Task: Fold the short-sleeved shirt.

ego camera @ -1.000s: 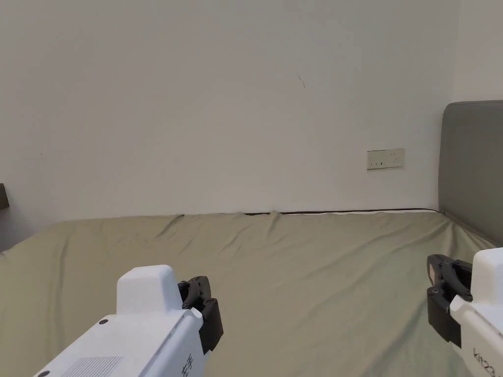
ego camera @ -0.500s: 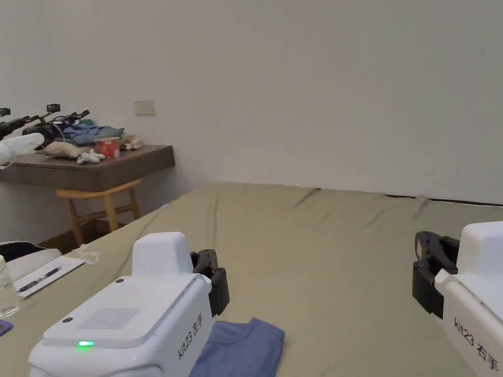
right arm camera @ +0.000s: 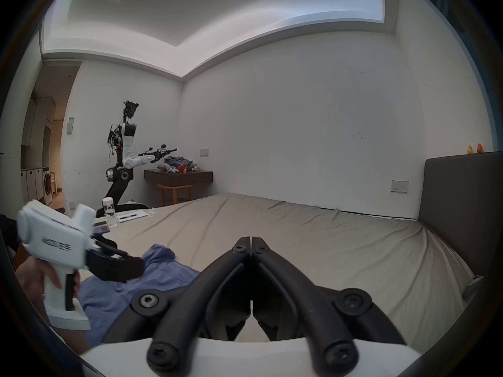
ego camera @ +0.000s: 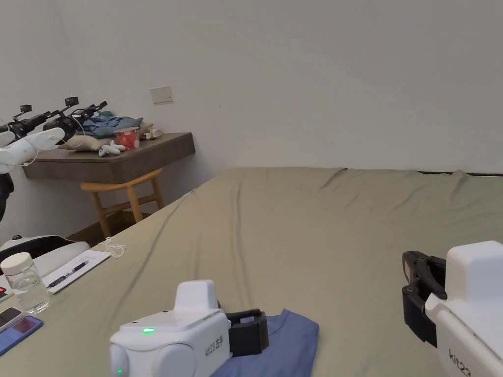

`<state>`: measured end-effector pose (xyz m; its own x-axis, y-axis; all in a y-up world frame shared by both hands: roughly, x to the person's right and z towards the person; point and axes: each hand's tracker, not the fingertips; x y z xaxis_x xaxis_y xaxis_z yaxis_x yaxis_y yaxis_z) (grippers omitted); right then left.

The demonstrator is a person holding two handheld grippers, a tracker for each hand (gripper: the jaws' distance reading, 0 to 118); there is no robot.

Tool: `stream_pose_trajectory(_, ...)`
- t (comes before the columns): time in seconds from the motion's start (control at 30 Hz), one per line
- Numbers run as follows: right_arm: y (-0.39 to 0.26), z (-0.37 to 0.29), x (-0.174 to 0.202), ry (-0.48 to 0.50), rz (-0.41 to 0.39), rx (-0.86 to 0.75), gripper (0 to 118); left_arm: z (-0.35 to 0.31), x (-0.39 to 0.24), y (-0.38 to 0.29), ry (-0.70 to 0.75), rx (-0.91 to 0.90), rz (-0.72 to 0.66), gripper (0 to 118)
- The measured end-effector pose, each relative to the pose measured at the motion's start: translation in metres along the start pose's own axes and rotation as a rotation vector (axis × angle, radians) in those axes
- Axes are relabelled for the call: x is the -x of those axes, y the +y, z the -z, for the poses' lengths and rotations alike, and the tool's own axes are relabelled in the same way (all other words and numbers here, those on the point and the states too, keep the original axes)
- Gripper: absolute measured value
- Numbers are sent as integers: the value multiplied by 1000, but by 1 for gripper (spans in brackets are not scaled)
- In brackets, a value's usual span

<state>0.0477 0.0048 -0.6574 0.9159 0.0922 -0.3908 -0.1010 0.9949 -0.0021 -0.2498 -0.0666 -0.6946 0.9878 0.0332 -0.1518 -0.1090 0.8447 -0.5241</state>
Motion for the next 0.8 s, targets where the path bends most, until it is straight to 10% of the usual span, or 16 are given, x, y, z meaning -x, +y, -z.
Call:
stream_pose_trajectory(0.37, -39, 41, -12, -8, 0, 164, 0, 160, -7, -49, 45, 327, 178, 103)
stream_pose_trajectory(0.53, -48, 49, -12, 1, -3, 199, 0, 156, 13, -51, -15, 255, 57, 96)
stream_pose_trajectory(0.6, -49, 50, -13, 12, 31, 206, 0, 149, 11, -44, -25, 245, 61, 71)
stream_pose_trajectory(0.67, -48, 48, -14, 15, 72, 231, 0, 148, 11, -39, -9, 219, 51, 0)
stream_pose_trajectory(0.8, -43, 39, -12, 26, 38, 221, 0, 147, 30, -42, -87, 212, -87, 0)
